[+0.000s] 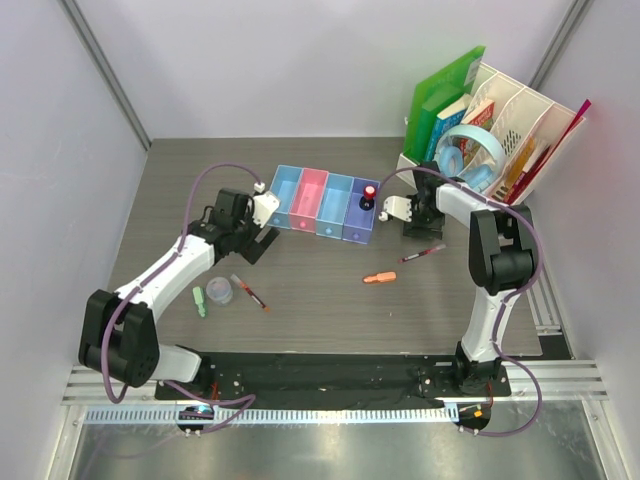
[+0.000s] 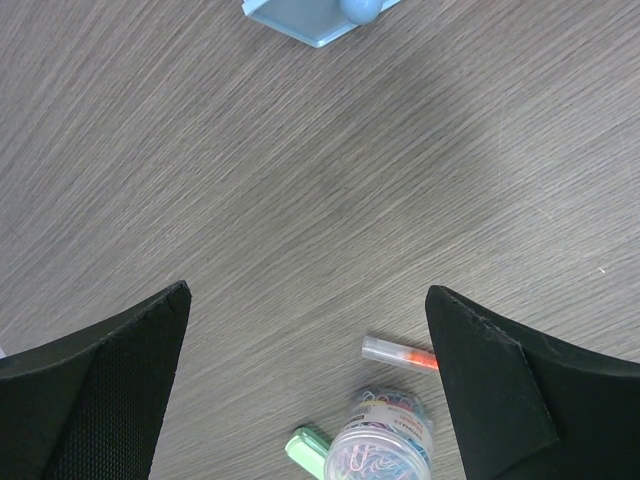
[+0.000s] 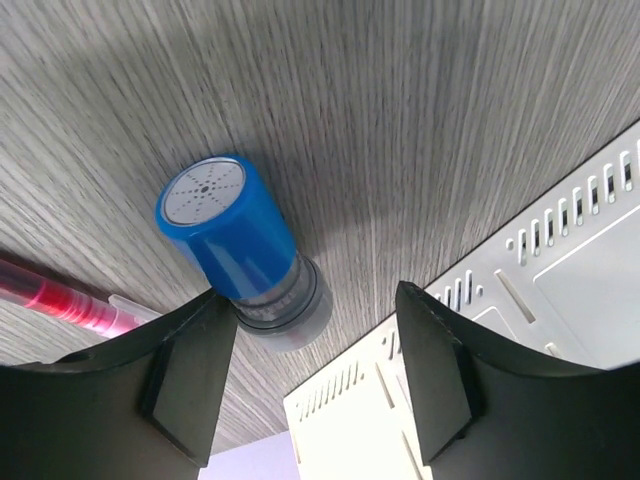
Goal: Sort the stationery into containers
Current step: Pick up the stationery from the center of the board.
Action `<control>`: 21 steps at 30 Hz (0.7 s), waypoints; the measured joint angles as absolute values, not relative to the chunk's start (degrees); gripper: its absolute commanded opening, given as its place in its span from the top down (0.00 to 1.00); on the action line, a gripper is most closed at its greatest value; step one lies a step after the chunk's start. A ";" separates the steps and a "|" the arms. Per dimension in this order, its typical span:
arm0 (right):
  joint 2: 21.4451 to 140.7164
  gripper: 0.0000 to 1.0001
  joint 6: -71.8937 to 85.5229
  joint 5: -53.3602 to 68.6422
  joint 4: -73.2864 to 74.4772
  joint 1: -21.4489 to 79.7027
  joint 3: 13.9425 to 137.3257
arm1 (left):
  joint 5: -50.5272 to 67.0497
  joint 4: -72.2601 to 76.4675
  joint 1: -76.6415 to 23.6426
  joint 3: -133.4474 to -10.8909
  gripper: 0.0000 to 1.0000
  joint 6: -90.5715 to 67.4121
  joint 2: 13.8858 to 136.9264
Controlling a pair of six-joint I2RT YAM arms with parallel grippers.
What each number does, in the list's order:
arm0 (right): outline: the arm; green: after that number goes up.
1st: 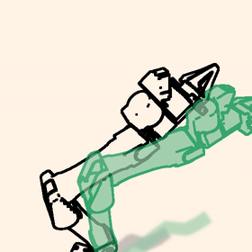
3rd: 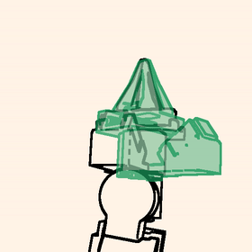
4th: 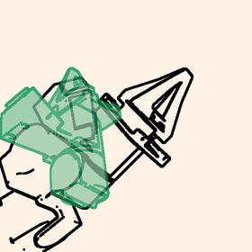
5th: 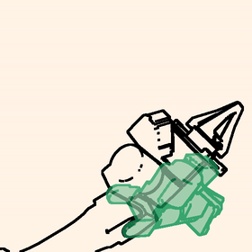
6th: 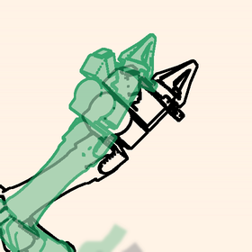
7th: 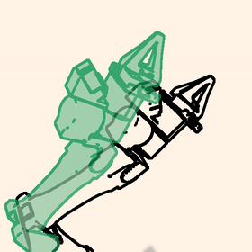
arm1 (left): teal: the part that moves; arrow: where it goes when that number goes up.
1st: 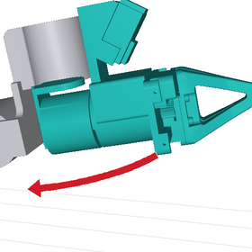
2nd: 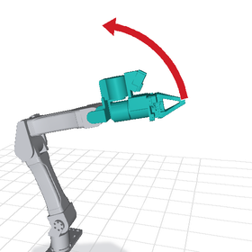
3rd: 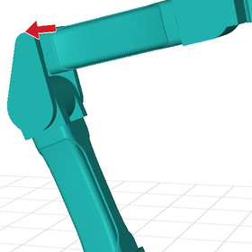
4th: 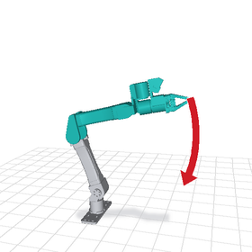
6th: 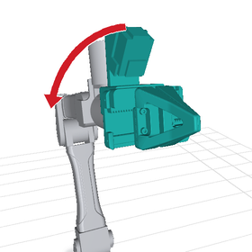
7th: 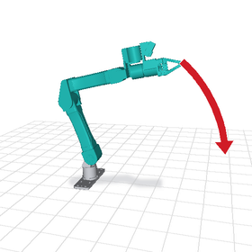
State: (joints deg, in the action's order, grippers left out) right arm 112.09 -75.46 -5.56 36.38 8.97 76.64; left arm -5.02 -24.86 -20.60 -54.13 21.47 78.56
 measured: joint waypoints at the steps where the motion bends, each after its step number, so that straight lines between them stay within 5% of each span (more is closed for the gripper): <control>1: 112.09 0.35 -75.59 -5.39 36.36 8.97 76.64 | -5.02 -24.93 -20.60 -54.17 0.00 21.47 78.70; 8: 112.12 0.62 -76.20 -3.29 35.73 8.97 76.47 | -5.04 -25.61 -20.60 -54.22 0.00 21.50 79.15; 21: 103.72 0.68 -73.01 2.72 33.10 8.93 68.20 | -2.17 -27.11 -20.60 -54.24 0.00 21.74 79.22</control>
State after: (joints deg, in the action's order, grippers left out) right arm 103.72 -73.01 2.72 33.10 8.93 68.20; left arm -2.17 -27.11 -20.60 -54.24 21.74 79.22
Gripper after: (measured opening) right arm 0.438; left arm 0.996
